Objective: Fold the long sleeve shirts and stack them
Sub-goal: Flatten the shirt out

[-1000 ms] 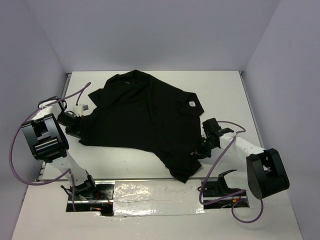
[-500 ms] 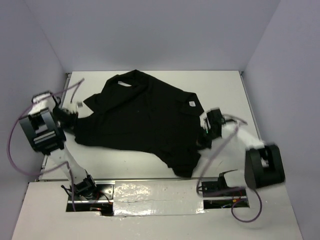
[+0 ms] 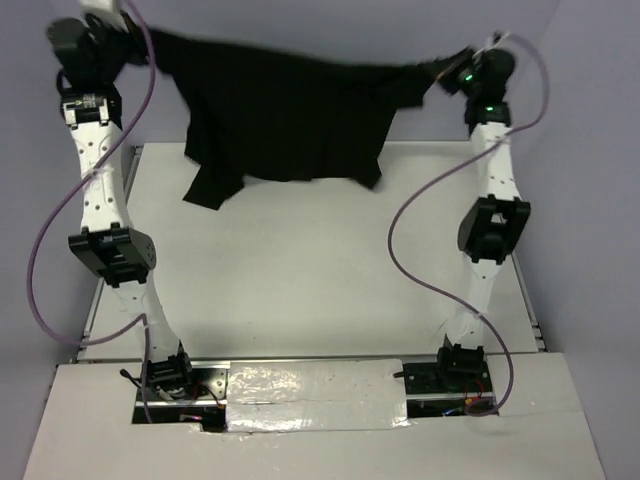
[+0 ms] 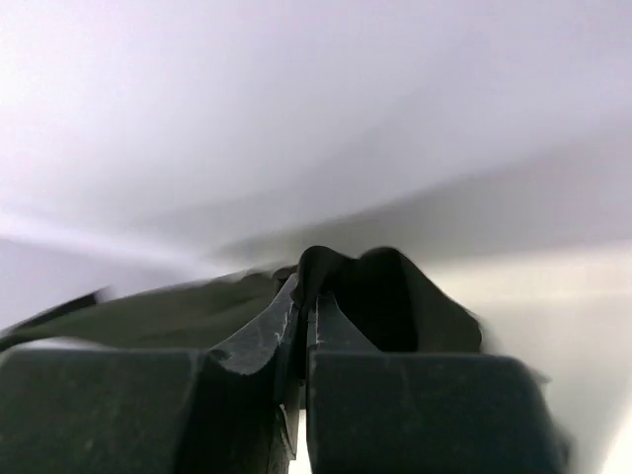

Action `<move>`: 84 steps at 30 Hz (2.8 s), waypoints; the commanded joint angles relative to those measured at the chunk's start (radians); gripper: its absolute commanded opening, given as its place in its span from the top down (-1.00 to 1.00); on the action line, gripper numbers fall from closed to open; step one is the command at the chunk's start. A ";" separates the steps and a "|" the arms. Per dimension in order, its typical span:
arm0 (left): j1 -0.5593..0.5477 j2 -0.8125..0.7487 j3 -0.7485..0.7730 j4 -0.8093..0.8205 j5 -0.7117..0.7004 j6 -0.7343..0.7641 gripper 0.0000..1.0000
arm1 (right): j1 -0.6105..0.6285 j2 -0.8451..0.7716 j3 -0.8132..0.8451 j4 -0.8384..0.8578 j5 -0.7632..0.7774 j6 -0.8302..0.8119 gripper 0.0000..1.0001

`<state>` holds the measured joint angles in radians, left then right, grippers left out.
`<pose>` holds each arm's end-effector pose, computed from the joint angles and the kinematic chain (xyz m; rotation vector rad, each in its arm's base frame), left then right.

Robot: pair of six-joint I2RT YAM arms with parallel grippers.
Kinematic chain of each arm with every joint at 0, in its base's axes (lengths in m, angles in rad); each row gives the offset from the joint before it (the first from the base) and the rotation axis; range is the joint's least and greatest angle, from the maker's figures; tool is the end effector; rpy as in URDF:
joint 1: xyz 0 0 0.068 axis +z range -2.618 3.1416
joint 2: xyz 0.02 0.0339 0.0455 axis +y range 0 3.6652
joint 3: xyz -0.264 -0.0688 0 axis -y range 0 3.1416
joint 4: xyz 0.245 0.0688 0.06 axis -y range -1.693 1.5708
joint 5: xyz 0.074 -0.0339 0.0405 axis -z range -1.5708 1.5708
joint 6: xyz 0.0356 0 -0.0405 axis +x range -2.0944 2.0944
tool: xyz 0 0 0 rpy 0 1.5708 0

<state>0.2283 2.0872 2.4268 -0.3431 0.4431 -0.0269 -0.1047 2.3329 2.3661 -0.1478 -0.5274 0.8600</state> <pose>0.4589 0.0909 0.4809 0.1468 1.5703 -0.1907 0.5481 -0.0396 0.3606 0.4320 1.7195 0.9992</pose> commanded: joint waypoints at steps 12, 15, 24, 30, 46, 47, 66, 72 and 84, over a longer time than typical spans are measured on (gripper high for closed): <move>-0.017 -0.271 -0.273 0.440 0.241 -0.072 1.00 | -0.007 -0.509 -0.164 0.283 -0.091 -0.084 1.00; -0.015 -0.337 -0.362 0.201 0.286 0.124 1.00 | -0.007 -0.696 -0.467 0.231 -0.073 -0.196 1.00; -0.011 -0.432 -0.661 -0.564 0.021 0.554 1.00 | -0.006 -1.306 -1.373 0.073 0.076 -0.377 1.00; 0.008 -0.414 -0.951 -0.740 -0.107 0.573 1.00 | -0.001 -1.547 -1.691 -0.073 0.107 -0.365 1.00; 0.137 -0.457 -1.234 -0.801 -0.176 0.581 0.75 | -0.001 -1.701 -1.817 -0.302 0.096 -0.372 1.00; 0.138 -0.460 -1.252 -0.809 -0.213 0.599 0.50 | -0.001 -1.710 -1.825 -0.306 0.093 -0.365 1.00; -0.069 -0.690 -1.405 -0.626 -0.142 0.856 -0.29 | -0.001 -1.696 -1.900 -0.320 0.075 -0.345 1.00; -0.203 -0.641 -1.361 -0.351 -0.153 0.740 -0.28 | -0.001 -1.682 -1.894 -0.337 0.079 -0.377 1.00; -0.365 -0.409 -1.423 -0.275 -0.332 0.794 -0.45 | -0.001 -1.704 -1.907 -0.331 0.078 -0.377 1.00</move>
<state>-0.1272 1.6581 1.0153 -0.6529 0.2001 0.7555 -0.1093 0.6228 0.4648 -0.4976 -0.4412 0.5030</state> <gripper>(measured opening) 0.728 0.023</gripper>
